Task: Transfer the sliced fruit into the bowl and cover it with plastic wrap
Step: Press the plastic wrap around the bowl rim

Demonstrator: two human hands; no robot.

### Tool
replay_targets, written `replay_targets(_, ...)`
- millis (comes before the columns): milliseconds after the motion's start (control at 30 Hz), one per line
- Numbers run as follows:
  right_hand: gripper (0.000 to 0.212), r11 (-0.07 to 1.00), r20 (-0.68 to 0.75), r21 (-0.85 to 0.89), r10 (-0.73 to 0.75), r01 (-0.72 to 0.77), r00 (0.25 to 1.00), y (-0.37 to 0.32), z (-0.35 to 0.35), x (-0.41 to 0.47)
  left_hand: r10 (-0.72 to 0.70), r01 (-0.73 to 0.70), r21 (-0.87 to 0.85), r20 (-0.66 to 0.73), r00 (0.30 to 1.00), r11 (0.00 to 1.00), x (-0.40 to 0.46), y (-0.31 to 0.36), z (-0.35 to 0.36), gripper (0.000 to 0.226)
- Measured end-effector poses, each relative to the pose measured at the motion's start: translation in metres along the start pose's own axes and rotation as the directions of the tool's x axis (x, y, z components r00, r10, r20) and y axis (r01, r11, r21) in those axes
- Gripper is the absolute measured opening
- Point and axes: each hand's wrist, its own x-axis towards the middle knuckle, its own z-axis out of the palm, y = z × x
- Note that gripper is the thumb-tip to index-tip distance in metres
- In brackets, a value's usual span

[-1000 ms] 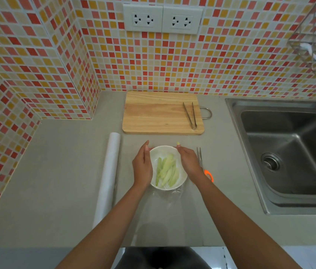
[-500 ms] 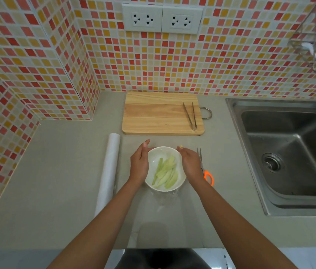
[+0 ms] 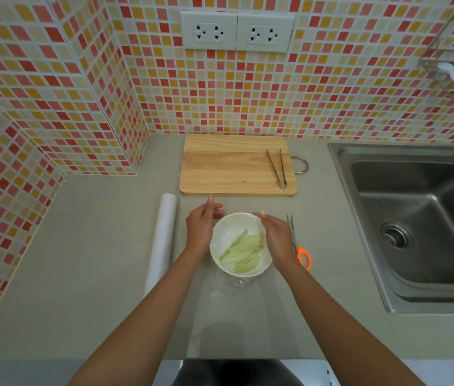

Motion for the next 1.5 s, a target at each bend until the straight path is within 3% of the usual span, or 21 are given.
replay_targets(200,0.026,0.996,-0.092,0.082,0.026,-0.019,0.995,0.002,0.001,-0.005,-0.063,0.059,0.267,0.009,0.998,0.962,-0.022,-0.021,-0.015,0.048)
replay_targets(467,0.024,0.995,-0.101,0.097,0.026,-0.016,0.995,0.003,-0.001,-0.012,-0.218,0.21,0.107,0.073,0.973,0.972,-0.019,-0.011,-0.014,0.033)
replay_targets(600,0.025,0.996,-0.109,0.084,0.02,-0.011,0.994,0.003,0.001,-0.014,-0.074,0.068,0.163,0.026,0.997,0.984,-0.02,-0.009,-0.015,0.01)
replay_targets(767,0.026,0.998,-0.119,0.067,0.01,-0.002,0.993,0.002,-0.001,-0.017,0.061,-0.048,0.201,-0.059,0.996,0.978,-0.022,-0.006,-0.009,0.021)
replay_targets(1000,0.027,0.997,-0.177,0.074,-0.008,0.022,0.984,0.0,-0.004,-0.019,-0.169,0.169,0.018,-0.004,0.986,0.985,-0.008,-0.015,-0.012,0.028)
replay_targets(1233,0.039,0.984,-0.196,-0.072,-0.175,0.164,0.965,0.009,-0.003,-0.019,-0.15,0.156,0.183,-0.046,0.988,0.971,-0.008,-0.026,-0.002,0.016)
replay_targets(1500,0.034,0.974,-0.19,-0.122,-0.211,0.19,0.959,0.015,-0.004,-0.015,-0.193,0.209,0.205,-0.096,0.977,0.956,-0.005,-0.033,-0.005,0.007)
